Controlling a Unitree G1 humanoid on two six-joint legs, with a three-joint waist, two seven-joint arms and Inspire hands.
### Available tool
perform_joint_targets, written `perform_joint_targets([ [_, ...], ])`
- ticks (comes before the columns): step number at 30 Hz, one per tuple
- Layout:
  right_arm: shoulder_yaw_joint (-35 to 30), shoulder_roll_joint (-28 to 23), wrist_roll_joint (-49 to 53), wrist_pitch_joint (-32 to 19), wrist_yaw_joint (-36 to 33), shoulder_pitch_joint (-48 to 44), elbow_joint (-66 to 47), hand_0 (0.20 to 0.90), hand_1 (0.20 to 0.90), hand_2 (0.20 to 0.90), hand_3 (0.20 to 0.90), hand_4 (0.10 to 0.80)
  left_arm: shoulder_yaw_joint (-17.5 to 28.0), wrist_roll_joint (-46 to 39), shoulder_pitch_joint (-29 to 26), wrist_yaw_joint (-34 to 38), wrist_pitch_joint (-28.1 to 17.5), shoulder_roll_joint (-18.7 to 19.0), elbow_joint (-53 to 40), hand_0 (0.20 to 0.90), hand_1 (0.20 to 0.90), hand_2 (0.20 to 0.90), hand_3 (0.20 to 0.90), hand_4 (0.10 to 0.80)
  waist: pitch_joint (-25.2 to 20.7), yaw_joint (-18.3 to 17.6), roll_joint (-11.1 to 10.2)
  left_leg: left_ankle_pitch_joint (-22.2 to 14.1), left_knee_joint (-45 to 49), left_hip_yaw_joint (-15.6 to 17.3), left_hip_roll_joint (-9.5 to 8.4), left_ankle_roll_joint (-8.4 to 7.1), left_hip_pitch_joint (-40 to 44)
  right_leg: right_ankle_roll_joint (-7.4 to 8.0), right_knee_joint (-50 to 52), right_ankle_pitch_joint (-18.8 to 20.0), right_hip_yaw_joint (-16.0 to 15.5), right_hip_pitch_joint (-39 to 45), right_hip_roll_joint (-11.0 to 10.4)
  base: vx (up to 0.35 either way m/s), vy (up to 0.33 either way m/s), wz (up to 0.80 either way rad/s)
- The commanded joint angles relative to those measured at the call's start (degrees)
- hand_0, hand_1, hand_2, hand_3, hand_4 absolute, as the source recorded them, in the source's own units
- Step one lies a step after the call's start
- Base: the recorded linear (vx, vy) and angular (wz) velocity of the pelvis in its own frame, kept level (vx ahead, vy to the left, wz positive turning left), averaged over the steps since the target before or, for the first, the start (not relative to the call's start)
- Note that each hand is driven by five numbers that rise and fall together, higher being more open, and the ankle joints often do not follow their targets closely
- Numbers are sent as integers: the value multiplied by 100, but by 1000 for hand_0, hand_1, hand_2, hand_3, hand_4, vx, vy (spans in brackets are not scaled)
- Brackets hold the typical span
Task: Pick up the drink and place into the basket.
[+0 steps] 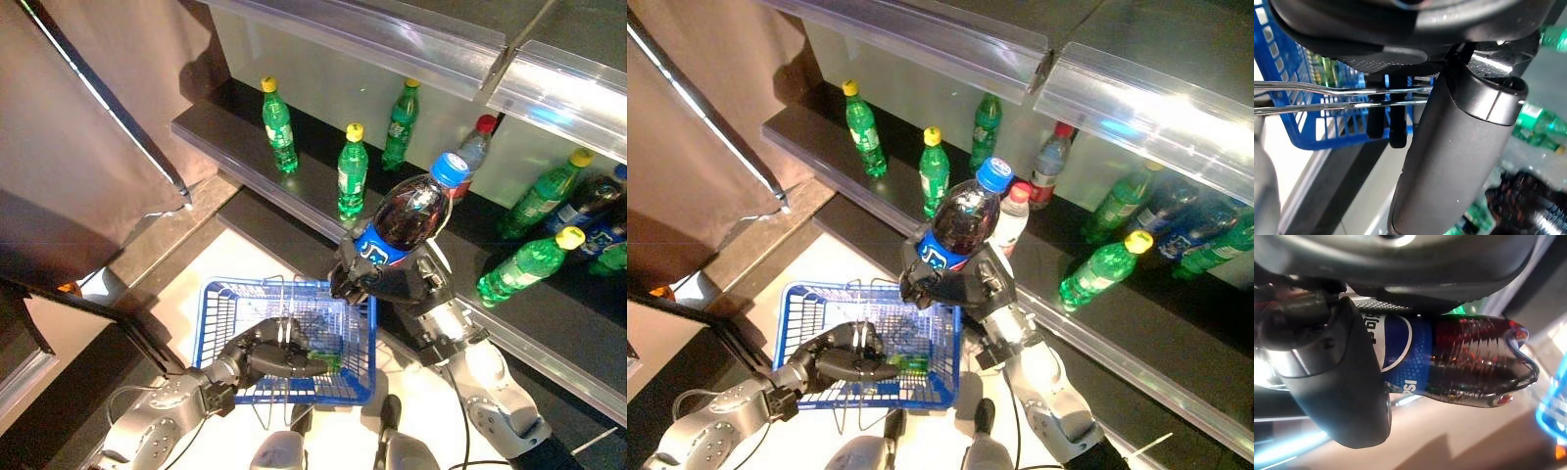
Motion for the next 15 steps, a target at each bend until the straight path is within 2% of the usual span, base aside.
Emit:
perform_joint_targets([
  [1, 343, 235, 64, -721, -38, -616, -581, 300, 300, 300, 200, 100, 153, -875, -898, -461, -1390, -279, -1619, 300, 300, 300, 200, 100, -956, -79, 46, -180, 607, 384, -409, 368, -295, -186, 795, -874, 117, 139, 127, 24, 20, 4],
  [8, 860, 153, -719, -632, -556, -869, 324, 300, 300, 300, 200, 100, -415, -901, -1475, -300, -1885, -369, -1682, 300, 300, 300, 200, 100, -570, -134, 160, -232, 1148, 372, -521, 385, -709, -273, 1245, -980, 153, -209, 45, -48, 55, 13],
  [13, 1052, 129, -1403, -631, -698, -763, 1062, 300, 300, 300, 200, 100, -547, -970, -1583, -178, -2037, -453, -1735, 300, 300, 300, 200, 100, -489, -155, 238, -242, 1274, 371, -581, 420, -734, -284, 1385, -1025, 181, -218, -14, 76, 71, 6],
  [15, 1094, 175, -1719, -782, -816, -559, 1488, 300, 300, 300, 200, 100, -499, -974, -1515, -103, -2033, -508, -1803, 300, 300, 300, 200, 100, -525, -137, 278, -234, 1303, 363, -606, 434, -687, -266, 1423, -1023, 172, -163, -51, 168, 63, 7],
])
